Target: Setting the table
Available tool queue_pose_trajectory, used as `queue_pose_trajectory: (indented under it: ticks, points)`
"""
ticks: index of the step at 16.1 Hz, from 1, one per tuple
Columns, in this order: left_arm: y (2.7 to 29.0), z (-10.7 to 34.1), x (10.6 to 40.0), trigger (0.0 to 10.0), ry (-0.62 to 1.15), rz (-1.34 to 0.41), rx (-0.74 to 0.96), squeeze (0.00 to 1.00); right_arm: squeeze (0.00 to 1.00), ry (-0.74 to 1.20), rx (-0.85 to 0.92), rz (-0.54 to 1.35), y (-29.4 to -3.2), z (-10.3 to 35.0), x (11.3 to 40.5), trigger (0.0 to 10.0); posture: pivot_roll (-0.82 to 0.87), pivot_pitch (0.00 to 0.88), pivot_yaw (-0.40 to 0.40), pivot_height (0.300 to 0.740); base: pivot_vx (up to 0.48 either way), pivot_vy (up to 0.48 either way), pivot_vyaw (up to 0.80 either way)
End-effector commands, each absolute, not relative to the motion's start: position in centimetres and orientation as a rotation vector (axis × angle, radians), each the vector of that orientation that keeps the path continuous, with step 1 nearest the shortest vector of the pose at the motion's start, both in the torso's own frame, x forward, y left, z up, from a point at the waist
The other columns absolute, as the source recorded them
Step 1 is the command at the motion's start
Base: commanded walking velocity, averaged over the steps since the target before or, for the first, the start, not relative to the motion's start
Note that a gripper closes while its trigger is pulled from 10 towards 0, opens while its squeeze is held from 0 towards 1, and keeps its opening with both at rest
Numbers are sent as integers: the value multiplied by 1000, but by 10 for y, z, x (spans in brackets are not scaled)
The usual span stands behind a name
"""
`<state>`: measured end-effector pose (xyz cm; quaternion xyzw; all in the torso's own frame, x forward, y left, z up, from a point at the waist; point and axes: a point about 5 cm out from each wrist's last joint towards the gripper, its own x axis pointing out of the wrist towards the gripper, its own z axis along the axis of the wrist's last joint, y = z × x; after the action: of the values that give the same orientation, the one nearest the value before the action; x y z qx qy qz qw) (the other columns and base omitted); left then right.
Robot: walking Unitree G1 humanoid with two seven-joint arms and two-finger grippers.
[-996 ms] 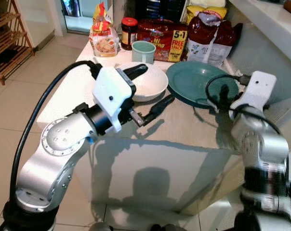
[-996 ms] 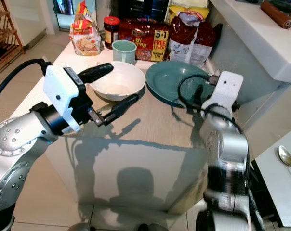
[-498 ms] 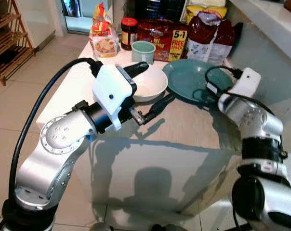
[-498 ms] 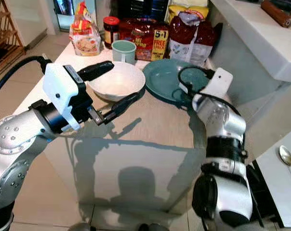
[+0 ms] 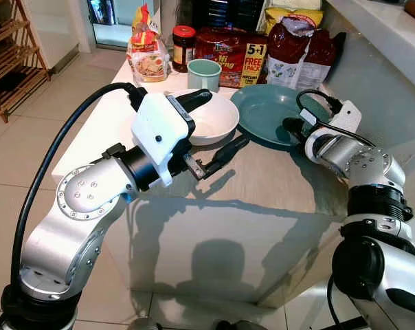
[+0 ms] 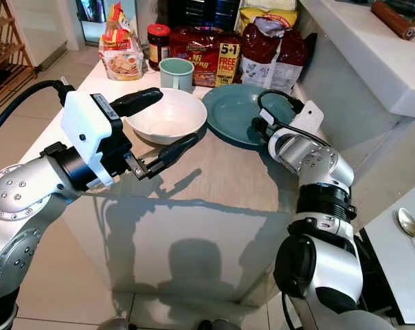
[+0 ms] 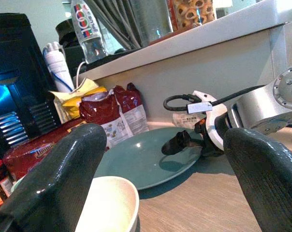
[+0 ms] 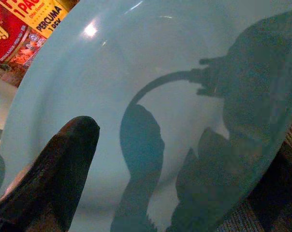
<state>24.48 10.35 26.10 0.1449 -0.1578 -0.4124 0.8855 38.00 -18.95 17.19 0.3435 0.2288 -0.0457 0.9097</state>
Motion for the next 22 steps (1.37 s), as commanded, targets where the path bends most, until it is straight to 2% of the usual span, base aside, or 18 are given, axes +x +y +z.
queue_pose_trajectory:
  ticks: [1, 2, 22]
  points:
    - [101, 264, 244, 10000, -339, -877, 307, 0, 0, 501, 756, -90, -190, 167, 380, 4941, 128, 46, -89, 740, 0, 0, 0]
    - [101, 265, 244, 10000, -341, -877, 307, 0, 0, 496, 777, -89, -191, 167, 382, 0, 128, 46, -89, 740, 0, 0, 0]
    - [100, 265, 243, 10000, -338, -883, 311, 0, 0, 492, 808, -111, -191, 162, 378, 0, 130, 48, -86, 740, 0, 0, 0]
